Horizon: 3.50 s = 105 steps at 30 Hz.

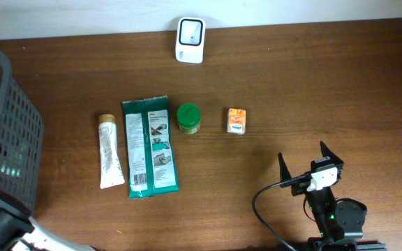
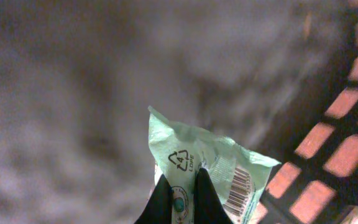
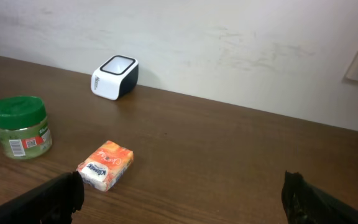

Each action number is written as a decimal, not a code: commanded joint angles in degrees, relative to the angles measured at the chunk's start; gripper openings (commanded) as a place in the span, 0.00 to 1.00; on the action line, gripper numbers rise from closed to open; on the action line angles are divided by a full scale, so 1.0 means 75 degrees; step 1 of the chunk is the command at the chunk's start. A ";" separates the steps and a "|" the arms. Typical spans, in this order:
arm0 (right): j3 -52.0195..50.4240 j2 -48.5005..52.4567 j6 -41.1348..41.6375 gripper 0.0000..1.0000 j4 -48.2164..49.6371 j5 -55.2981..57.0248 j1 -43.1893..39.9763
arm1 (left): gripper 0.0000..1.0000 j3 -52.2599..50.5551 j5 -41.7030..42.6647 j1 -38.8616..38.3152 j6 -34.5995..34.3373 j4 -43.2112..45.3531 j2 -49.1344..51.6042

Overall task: Scan the item barcode
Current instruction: 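Reach the left gripper into the basket and grasp the mint-green pouch, then carry the mint-green pouch with the left gripper and set it near the orange box, then retract the left gripper to the basket edge and hold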

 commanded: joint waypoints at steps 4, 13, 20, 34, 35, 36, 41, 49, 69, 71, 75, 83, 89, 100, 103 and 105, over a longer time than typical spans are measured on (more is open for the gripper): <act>-0.0041 -0.0058 0.0023 0.98 -0.0035 -0.0067 0.0047 | 0.00 0.0662 -0.0289 -0.0009 -0.1749 0.0289 -0.2419; -0.0041 -0.0058 0.0026 0.98 -0.0032 -0.0067 0.0047 | 0.00 0.0662 0.2827 -0.0868 -0.2818 0.1096 -0.5330; -0.0041 -0.0058 0.0023 0.98 -0.0035 -0.0067 0.0047 | 0.00 0.0350 0.1105 -0.3803 -0.2818 -0.0396 -0.5619; -0.0041 -0.0058 0.0026 0.98 -0.0035 -0.0067 0.0047 | 0.00 -0.3582 0.0428 -0.7953 -0.3710 0.2145 -0.5557; -0.0041 -0.0058 0.0026 0.98 -0.0035 -0.0067 0.0047 | 0.00 -0.3742 0.0370 -0.8253 -0.3949 0.2454 -0.5490; -0.0041 -0.0058 0.0026 0.98 -0.0035 -0.0067 0.0047 | 0.00 -0.3832 0.0265 -0.8501 -0.4147 0.2687 -0.5409; -0.0041 -0.0058 0.0023 0.98 -0.0035 -0.0067 0.0047 | 0.00 -0.3972 -0.0245 -1.0098 -0.4701 0.3891 -0.4398; -0.0041 -0.0058 0.0023 0.98 -0.0035 -0.0067 0.0047 | 0.00 -0.3972 -0.0804 -1.1482 -0.5861 0.5829 -0.2503; -0.0041 -0.0058 0.0023 0.99 -0.0035 -0.0067 0.0047 | 0.16 -0.3993 -0.1032 -1.1575 -0.5858 0.5371 -0.2247; -0.0041 -0.0058 0.0026 0.98 -0.0035 -0.0067 0.0047 | 0.20 -0.3993 -0.0699 -1.1578 -0.5858 0.5313 -0.2247; -0.0041 -0.0058 0.0023 0.98 -0.0035 -0.0067 0.0047 | 0.24 -0.3993 -0.0606 -1.1578 -0.5858 0.5260 -0.2247; -0.0041 -0.0044 0.0023 0.98 -0.0035 -0.0067 0.0047 | 0.02 -0.3978 -0.0498 -1.1567 -0.5237 0.5356 -0.2311; -0.0041 -0.0044 0.0026 0.98 -0.0035 -0.0067 0.0047 | 0.00 -0.3896 -0.0956 -1.1267 -0.3611 0.5117 -0.2975; -0.0041 -0.0044 0.0023 0.98 -0.0032 -0.0067 0.0047 | 0.00 -0.3051 -0.0673 -0.9092 -0.1276 0.2200 -0.4642; -0.0041 -0.0044 0.0026 0.98 -0.0035 -0.0067 0.0047 | 0.08 -0.2987 -0.0711 -0.8209 -0.0589 0.1897 -0.4709; -0.0041 -0.0044 0.0023 0.98 -0.0035 -0.0067 0.0047 | 0.16 -0.2990 -0.0935 -0.7385 0.0029 0.1868 -0.4707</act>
